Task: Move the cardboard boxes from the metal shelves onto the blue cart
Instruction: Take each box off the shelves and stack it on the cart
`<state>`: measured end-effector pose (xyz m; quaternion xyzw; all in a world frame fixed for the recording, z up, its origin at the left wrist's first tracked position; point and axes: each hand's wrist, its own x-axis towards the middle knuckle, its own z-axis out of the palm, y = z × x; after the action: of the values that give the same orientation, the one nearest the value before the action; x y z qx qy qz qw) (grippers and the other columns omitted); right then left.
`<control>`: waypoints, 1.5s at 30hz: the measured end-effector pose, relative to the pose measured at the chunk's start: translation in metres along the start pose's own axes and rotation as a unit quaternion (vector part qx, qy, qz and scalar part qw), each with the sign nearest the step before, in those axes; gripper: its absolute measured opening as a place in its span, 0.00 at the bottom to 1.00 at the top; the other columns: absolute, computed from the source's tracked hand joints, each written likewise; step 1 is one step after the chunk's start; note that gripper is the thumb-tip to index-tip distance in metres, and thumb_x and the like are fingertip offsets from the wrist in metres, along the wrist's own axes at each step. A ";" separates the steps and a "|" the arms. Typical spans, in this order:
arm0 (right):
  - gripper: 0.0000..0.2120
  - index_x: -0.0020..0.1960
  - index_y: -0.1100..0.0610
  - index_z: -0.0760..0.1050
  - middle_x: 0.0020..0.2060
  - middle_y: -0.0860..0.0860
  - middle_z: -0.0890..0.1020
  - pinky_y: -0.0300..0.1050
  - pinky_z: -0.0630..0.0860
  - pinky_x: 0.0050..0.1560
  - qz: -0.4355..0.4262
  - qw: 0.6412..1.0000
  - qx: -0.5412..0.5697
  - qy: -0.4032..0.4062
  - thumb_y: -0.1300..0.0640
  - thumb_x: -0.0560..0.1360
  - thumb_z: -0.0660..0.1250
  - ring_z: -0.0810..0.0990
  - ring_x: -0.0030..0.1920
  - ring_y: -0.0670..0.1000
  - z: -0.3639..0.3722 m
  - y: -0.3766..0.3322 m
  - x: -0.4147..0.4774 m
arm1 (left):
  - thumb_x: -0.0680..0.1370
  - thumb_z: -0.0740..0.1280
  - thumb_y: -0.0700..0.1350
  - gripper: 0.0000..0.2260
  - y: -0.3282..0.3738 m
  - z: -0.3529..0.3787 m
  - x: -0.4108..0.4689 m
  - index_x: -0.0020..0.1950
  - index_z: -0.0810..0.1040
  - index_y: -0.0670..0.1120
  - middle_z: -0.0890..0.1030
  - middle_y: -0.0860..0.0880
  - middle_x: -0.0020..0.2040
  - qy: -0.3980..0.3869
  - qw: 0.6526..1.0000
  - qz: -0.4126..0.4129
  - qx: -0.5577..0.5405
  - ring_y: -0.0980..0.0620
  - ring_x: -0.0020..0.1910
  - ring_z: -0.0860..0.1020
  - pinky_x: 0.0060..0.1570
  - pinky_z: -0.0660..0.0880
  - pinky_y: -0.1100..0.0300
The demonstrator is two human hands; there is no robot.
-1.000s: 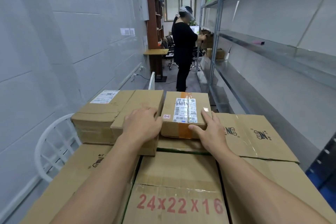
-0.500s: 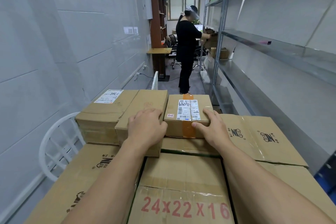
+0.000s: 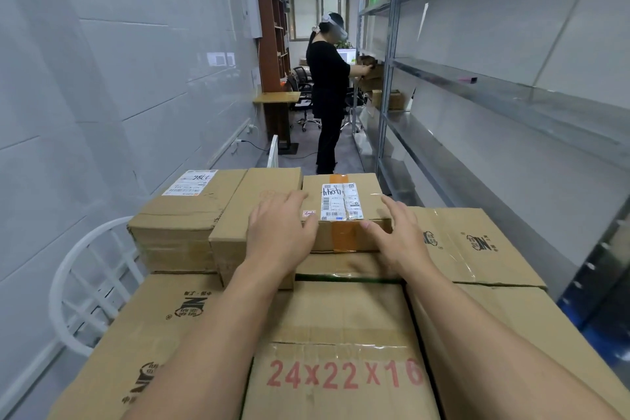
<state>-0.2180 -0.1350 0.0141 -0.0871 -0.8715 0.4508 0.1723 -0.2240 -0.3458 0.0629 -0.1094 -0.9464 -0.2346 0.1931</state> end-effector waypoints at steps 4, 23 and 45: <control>0.29 0.75 0.50 0.67 0.75 0.50 0.69 0.49 0.62 0.74 -0.039 0.998 0.004 0.043 0.45 0.77 0.69 0.63 0.76 0.50 -0.012 -0.009 -0.015 | 0.78 0.64 0.54 0.20 0.013 0.002 -0.010 0.70 0.73 0.53 0.76 0.54 0.66 0.044 0.993 0.072 -0.088 0.52 0.66 0.70 0.68 0.64 0.52; 0.23 0.72 0.48 0.71 0.73 0.48 0.71 0.36 0.60 0.72 -0.040 0.975 -0.066 0.207 0.46 0.79 0.67 0.66 0.74 0.44 -0.077 0.034 -0.161 | 0.78 0.64 0.52 0.23 0.080 0.042 -0.101 0.73 0.71 0.51 0.73 0.54 0.70 -0.084 0.927 0.190 -0.311 0.55 0.71 0.68 0.71 0.65 0.50; 0.22 0.68 0.56 0.75 0.65 0.45 0.75 0.32 0.62 0.68 0.179 0.869 -0.152 0.436 0.49 0.76 0.65 0.69 0.67 0.39 -0.246 0.100 -0.526 | 0.80 0.65 0.50 0.20 0.268 0.059 -0.349 0.73 0.70 0.54 0.72 0.58 0.70 -0.334 0.793 0.309 -0.405 0.59 0.70 0.67 0.70 0.64 0.58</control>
<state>0.3616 -0.0527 -0.0525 -0.4542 -0.7350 0.2522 0.4357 0.1518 -0.1258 -0.0232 -0.5354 -0.6865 -0.4733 -0.1347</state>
